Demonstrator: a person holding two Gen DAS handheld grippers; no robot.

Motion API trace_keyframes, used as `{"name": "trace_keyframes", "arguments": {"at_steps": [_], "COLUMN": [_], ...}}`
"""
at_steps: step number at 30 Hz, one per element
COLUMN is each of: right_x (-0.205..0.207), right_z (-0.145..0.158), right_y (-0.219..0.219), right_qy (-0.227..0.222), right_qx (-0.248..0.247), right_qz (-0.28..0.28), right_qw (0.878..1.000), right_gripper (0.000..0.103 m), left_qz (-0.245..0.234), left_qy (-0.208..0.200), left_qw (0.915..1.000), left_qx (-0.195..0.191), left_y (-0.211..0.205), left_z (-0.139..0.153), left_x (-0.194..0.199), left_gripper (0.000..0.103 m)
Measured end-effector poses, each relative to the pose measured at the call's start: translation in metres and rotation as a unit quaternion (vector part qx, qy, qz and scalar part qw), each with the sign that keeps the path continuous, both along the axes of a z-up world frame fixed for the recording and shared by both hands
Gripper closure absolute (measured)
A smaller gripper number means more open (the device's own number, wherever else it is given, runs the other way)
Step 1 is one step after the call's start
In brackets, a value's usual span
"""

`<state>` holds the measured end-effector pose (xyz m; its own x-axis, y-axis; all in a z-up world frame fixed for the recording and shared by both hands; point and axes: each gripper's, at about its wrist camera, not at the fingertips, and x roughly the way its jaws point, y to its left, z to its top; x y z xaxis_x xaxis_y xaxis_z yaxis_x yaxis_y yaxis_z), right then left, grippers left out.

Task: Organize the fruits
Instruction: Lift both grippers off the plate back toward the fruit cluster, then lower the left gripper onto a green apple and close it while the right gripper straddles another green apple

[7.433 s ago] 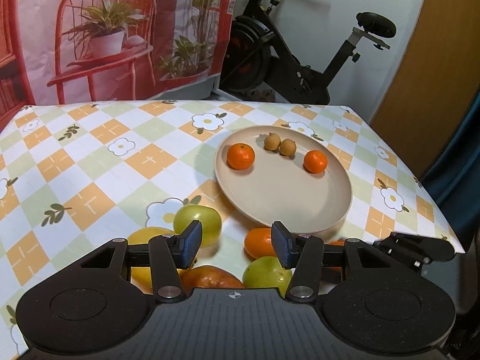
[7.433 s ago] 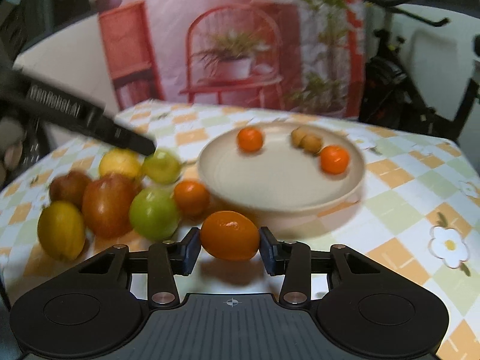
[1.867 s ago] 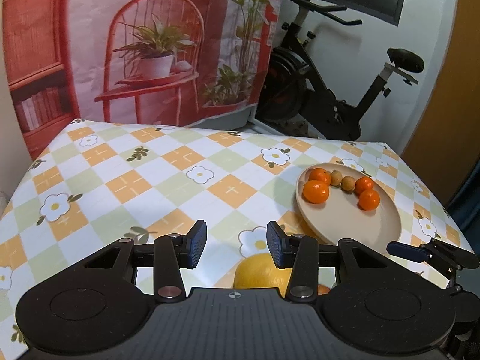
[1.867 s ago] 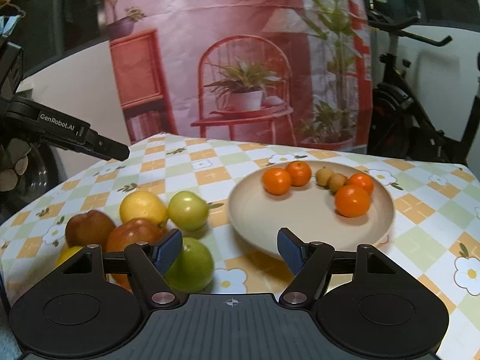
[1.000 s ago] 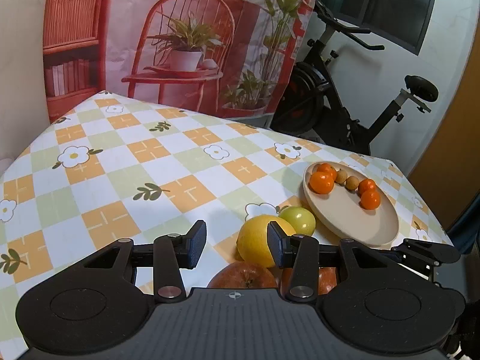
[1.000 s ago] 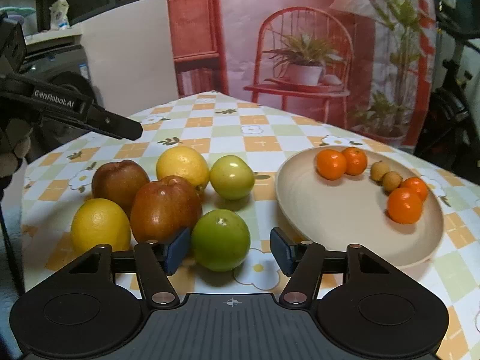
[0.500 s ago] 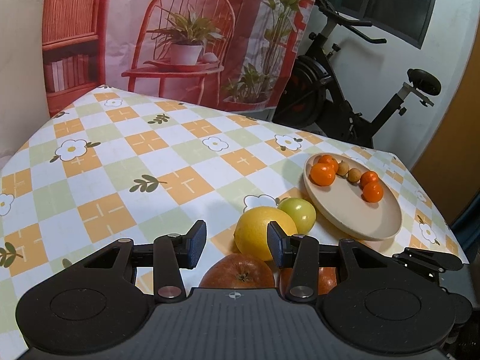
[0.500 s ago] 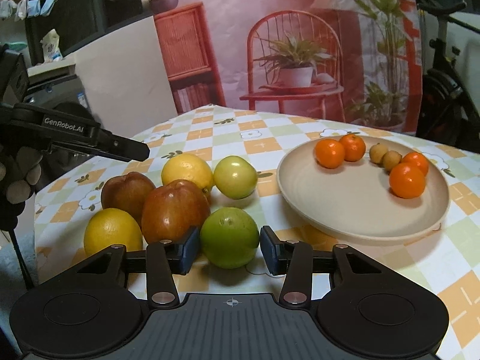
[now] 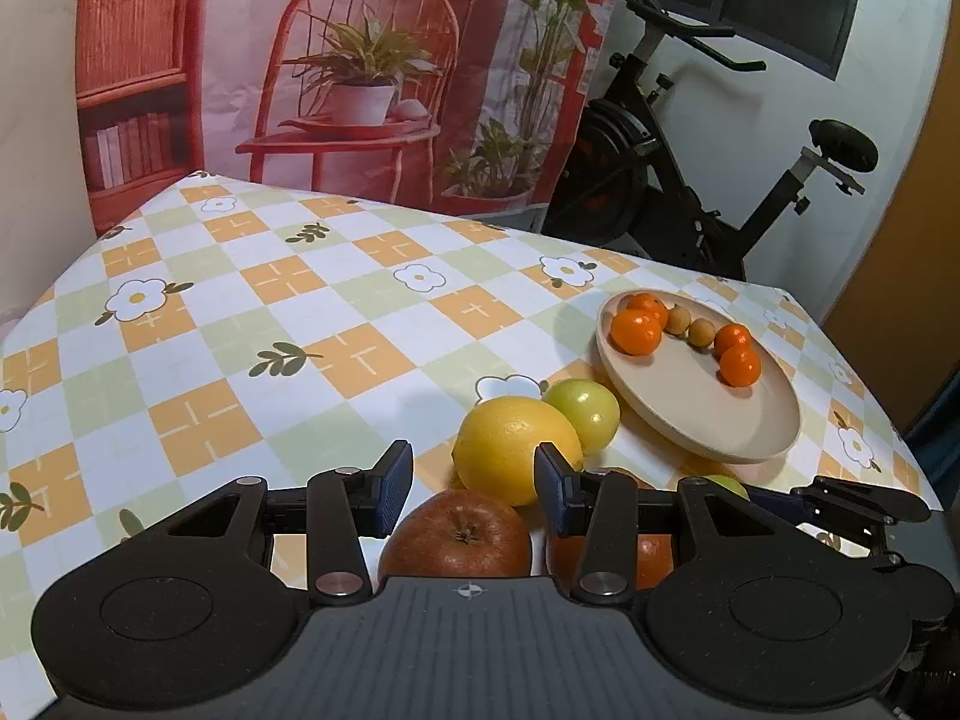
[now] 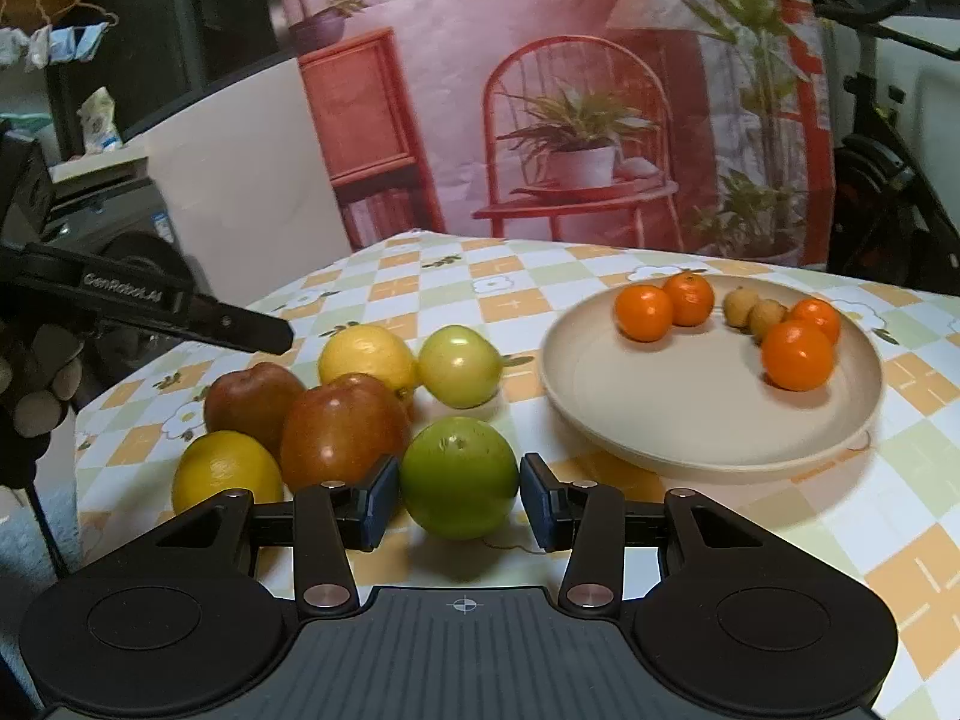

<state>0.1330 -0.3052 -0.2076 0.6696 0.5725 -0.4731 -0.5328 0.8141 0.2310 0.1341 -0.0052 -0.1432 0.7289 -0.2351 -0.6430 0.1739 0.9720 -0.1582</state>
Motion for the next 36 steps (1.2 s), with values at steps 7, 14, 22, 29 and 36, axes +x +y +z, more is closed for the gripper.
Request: {"name": "trace_keyframes", "arguments": {"at_steps": [7,14,22,29,36], "right_x": [0.003,0.002,0.004,0.005,0.007], "right_z": [-0.001,-0.001,-0.001,-0.001,-0.001], "right_y": [0.001,0.000,-0.006,-0.011,-0.011], "right_qy": [0.003,0.003,-0.001,0.002,0.005], "right_qx": [-0.008,-0.007,0.007,0.017,0.022], "right_qz": [-0.004,-0.005,-0.022,-0.029,-0.031], "right_qw": [1.000,1.000,1.000,0.999,0.999], "right_gripper": [0.062,0.062,0.062,0.062,0.062], "left_qz": [0.000,0.002,-0.031,-0.059,-0.090], "left_qy": [0.003,0.008,0.026,0.044,0.074], "left_qw": [1.0000,1.0000,0.9992,0.9972,0.9930], "left_qx": [0.003,-0.001,0.000,0.008,0.021], "left_y": [-0.001,-0.001,-0.011,-0.031,-0.057], "left_z": [0.000,0.000,0.003,0.005,-0.005], "left_x": [0.000,0.003,0.021,0.057,0.087], "left_gripper": [0.056,0.056,0.056,0.056,0.047]}}
